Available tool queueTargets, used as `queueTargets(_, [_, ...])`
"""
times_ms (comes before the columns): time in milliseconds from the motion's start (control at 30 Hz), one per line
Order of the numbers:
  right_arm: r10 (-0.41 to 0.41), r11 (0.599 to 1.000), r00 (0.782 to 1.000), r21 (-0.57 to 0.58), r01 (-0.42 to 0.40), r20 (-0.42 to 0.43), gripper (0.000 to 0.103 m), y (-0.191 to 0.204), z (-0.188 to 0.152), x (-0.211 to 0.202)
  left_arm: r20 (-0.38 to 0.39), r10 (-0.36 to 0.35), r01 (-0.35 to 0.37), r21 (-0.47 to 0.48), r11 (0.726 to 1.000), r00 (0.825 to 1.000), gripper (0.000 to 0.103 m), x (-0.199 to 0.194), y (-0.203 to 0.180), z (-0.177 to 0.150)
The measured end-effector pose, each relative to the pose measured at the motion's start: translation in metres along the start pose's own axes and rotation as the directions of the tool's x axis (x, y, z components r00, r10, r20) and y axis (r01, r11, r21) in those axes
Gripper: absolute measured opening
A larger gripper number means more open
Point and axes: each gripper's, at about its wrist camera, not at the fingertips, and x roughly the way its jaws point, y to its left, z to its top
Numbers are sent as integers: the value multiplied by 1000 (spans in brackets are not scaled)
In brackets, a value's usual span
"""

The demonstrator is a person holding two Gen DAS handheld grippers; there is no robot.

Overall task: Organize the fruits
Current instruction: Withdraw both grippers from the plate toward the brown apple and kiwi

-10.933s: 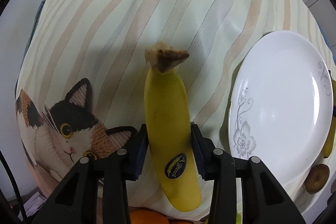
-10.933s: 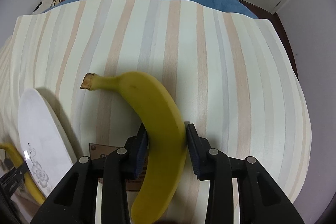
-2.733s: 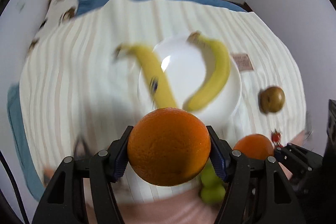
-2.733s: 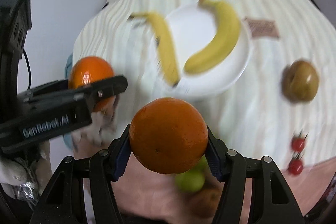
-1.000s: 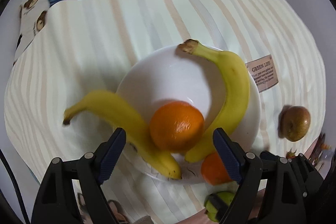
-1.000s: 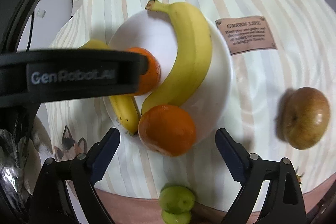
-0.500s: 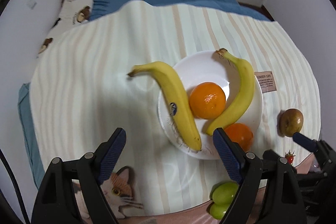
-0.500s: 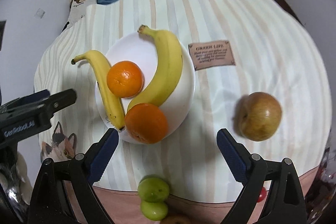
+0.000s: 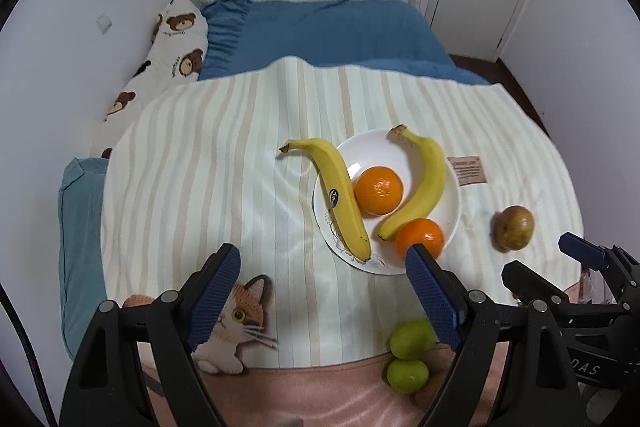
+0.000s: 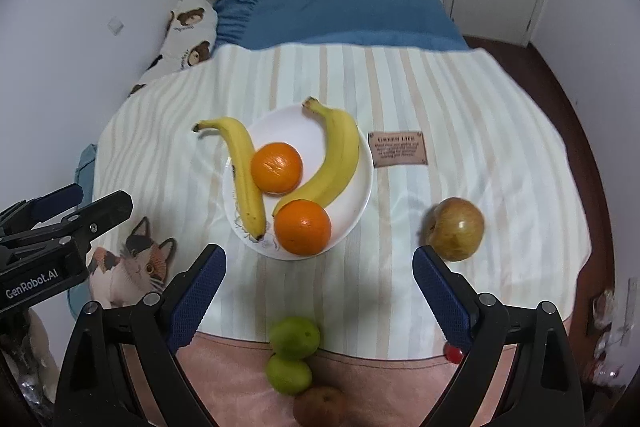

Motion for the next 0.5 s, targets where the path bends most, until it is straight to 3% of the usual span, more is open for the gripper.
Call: queueTargets(500, [35, 999, 989, -19, -32, 142, 97, 12, -15, -91, 115, -12, 16, -34, 999, 993, 84, -76, -1, -30])
